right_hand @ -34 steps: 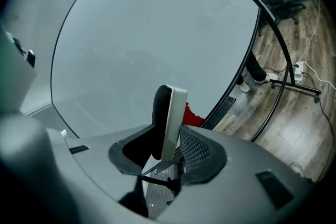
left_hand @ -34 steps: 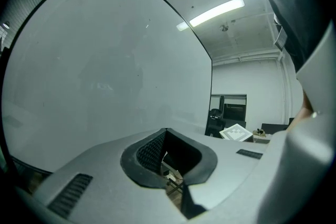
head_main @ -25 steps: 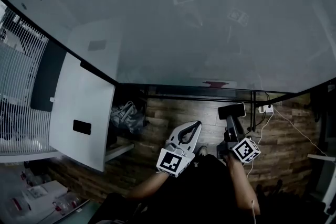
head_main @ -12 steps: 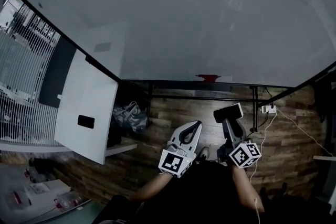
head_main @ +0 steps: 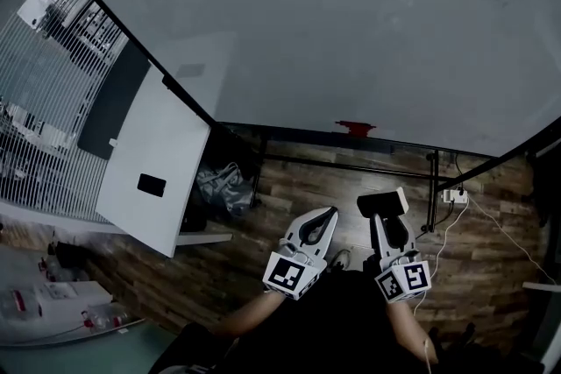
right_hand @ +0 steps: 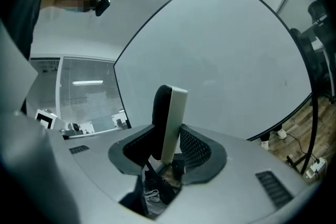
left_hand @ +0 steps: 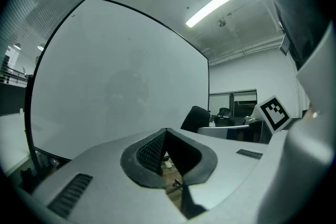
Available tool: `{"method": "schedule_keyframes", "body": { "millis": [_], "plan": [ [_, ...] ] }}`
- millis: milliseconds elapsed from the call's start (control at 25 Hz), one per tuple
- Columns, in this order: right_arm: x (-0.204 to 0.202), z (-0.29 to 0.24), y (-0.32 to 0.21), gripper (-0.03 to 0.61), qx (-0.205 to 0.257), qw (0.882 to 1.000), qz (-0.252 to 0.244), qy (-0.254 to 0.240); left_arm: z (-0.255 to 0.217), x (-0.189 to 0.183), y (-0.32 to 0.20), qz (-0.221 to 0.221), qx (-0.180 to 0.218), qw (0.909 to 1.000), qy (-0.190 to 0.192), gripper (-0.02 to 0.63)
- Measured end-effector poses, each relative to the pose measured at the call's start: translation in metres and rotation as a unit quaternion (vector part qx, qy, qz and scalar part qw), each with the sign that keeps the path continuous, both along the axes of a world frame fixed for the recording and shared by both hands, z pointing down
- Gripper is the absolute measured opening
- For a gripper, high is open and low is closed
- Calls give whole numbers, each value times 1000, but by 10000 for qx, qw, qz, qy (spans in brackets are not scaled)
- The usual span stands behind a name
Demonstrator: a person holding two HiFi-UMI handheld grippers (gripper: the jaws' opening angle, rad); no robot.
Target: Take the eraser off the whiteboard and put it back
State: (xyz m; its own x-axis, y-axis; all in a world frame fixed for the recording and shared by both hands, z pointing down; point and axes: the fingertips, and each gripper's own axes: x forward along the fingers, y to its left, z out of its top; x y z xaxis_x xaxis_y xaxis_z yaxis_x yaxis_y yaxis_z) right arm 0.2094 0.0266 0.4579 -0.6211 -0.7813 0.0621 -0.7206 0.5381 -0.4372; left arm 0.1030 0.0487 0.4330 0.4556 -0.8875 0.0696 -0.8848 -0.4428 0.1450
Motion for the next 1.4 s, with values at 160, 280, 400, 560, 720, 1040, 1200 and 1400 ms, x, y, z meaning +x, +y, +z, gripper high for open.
{"method": "schedule_keyframes", "body": {
  "millis": [160, 280, 400, 560, 720, 1040, 1200, 1400],
  "plan": [
    [5, 0, 7, 153, 61, 10000, 0, 74, 6, 6, 11, 9, -14, 9999, -105, 0],
    [10, -2, 11, 153, 92, 9999, 27, 72, 3, 11, 14, 22, -4, 10000, -85, 1],
    [12, -4, 15, 153, 119, 9999, 29, 56, 0, 16, 16, 78, -17, 10000, -21, 0],
    [11, -3, 18, 153, 97, 9999, -56, 62, 3, 21, 20, 131, -44, 9996, -245, 0],
    [10, -2, 20, 153, 94, 9999, -107, 58, 3, 17, 21, -41, 8, 9999, -159, 0],
    [10, -1, 18, 153, 93, 9998, -172, 22, 4, 15, 20, -77, -4, 9997, -223, 0],
    [10, -1, 19, 153, 92, 9997, -229, -28, 0, 16, 20, -140, -1, 9996, -228, 0],
    [9, 1, 22, 153, 23, 9993, -346, -151, 6, 12, 27, -374, -61, 9991, -198, 0]
  ]
}}
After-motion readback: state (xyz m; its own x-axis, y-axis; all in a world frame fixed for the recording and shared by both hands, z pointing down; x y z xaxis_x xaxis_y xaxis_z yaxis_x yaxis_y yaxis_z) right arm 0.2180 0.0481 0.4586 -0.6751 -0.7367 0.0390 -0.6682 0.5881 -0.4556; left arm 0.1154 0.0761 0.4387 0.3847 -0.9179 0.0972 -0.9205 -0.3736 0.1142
